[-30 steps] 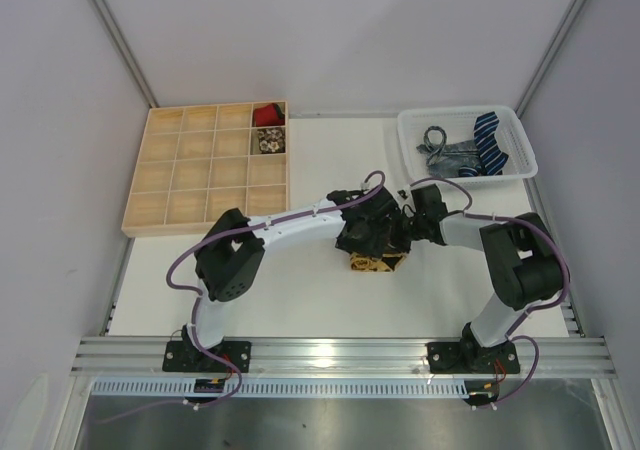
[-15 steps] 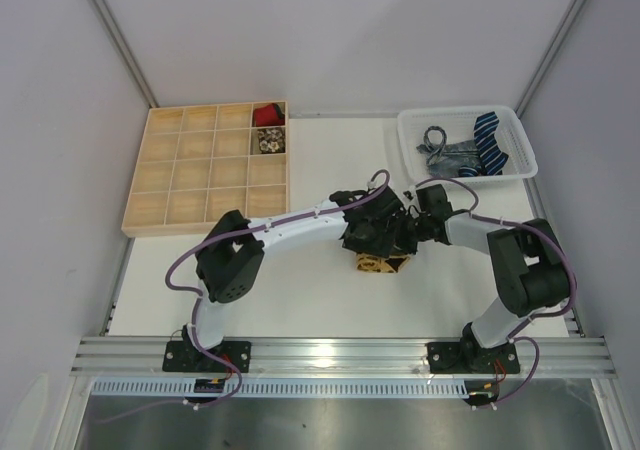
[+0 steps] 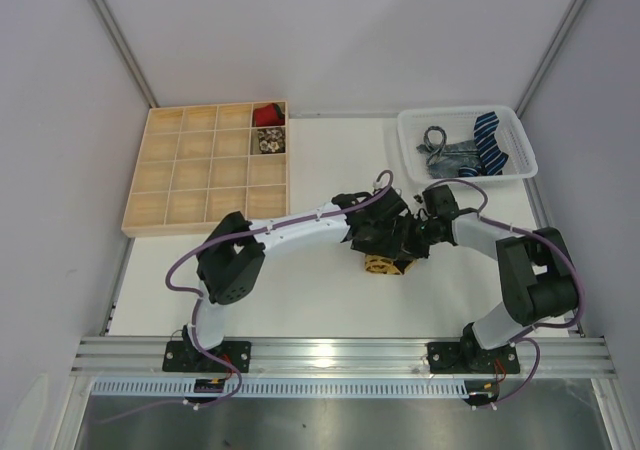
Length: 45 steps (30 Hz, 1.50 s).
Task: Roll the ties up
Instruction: Roll the tie
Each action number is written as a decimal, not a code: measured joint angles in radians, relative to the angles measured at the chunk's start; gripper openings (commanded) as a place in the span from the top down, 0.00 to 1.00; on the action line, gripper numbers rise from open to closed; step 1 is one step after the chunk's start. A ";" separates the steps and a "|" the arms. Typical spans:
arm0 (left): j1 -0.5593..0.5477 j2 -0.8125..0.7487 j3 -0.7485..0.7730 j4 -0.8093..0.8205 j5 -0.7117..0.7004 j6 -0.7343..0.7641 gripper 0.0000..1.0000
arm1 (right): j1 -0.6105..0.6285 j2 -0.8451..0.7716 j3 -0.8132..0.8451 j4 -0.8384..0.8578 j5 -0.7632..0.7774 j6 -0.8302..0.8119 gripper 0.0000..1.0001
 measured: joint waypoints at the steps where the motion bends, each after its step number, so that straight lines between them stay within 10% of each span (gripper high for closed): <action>1: -0.001 0.000 0.000 0.005 0.000 -0.002 0.32 | -0.004 0.000 0.000 -0.013 0.011 -0.004 1.00; 24: -0.016 -0.083 -0.132 0.258 0.078 -0.019 0.34 | -0.146 -0.237 0.081 -0.238 0.019 -0.012 1.00; 45: 0.087 -0.550 -0.404 0.359 0.061 -0.002 0.07 | -0.035 -0.204 0.078 -0.213 -0.124 -0.031 1.00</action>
